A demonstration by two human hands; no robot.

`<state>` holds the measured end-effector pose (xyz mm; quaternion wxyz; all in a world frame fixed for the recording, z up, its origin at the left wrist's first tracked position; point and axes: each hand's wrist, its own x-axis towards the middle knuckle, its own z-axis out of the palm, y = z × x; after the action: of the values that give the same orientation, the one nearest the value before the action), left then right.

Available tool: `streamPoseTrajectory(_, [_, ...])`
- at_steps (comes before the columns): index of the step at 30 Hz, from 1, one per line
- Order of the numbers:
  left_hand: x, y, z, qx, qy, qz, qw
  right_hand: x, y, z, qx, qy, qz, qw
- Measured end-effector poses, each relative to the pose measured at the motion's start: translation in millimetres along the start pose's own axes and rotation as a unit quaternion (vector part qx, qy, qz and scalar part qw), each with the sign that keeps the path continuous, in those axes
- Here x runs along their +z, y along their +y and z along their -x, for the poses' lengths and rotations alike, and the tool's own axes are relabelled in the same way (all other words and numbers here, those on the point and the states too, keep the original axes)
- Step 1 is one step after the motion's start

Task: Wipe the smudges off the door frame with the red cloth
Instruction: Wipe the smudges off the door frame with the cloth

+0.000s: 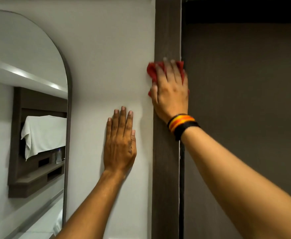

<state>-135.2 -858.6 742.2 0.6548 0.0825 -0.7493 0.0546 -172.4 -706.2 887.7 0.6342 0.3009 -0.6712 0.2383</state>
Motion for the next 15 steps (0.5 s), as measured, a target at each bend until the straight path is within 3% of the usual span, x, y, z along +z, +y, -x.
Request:
streamPoseTrajectory(6, [-1,-1,-1,0.009,-0.002,-0.005,1.000,-6,3,-114,0.035,0.002,0.013,0.999])
streamPoseTrajectory(12, [-3,0,-2,0.006,-0.002,-0.005,1.000,0,-5,-16,0.049,0.035,-0.007,0.998])
streamPoseTrajectory(15, [-3,1,-2,0.004,-0.005,-0.004,1.000,1,-3,-20,0.054,0.021,-0.017,0.998])
